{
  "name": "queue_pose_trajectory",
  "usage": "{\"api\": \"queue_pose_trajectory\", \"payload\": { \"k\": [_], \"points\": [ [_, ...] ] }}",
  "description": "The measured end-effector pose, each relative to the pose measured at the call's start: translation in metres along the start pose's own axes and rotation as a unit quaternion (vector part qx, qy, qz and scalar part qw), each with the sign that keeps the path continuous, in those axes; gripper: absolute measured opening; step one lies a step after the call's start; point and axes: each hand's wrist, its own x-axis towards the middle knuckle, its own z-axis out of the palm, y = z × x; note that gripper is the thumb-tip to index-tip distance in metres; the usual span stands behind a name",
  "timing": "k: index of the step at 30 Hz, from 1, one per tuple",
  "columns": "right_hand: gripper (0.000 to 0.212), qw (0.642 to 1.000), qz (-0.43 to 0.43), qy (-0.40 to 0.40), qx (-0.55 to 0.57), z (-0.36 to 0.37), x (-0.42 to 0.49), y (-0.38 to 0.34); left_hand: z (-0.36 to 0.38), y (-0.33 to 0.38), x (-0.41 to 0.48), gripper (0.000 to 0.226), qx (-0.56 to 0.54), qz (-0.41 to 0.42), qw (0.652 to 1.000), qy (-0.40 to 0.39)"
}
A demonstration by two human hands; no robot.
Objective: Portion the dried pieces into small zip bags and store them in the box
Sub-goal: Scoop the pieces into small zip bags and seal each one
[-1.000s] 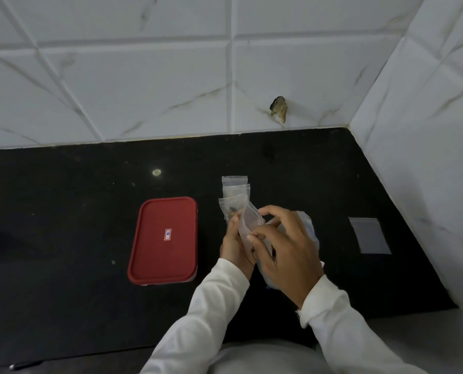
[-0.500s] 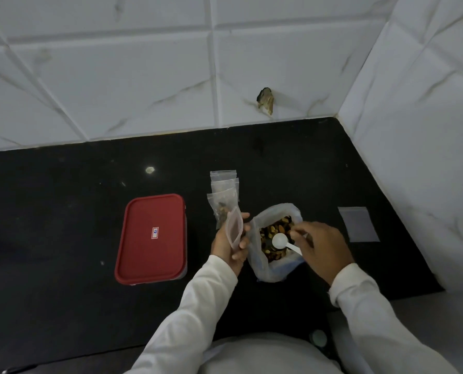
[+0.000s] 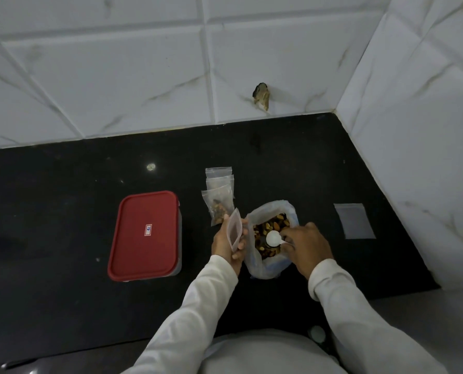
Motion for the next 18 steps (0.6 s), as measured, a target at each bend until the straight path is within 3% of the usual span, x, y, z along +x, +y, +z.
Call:
{"api": "queue_pose_trajectory", "payload": {
  "k": [4,8,18],
  "points": [
    [0.022,0.998,-0.036,0.05,-0.008,0.003,-0.003,-0.002,-0.003,0.006,-0.001,0.057,-0.039,-0.034,0.999,-0.012],
    [0.03,0.998,-0.024,0.041,0.05,0.005,0.0,-0.006,0.001,0.004,-0.006,0.058,-0.031,-0.016,0.999,0.02],
    [0.026,0.987,0.013,0.075,0.139,0.013,0.012,-0.024,-0.002,-0.007,0.0,0.055,-0.047,-0.025,0.998,0.021]
  ]
}}
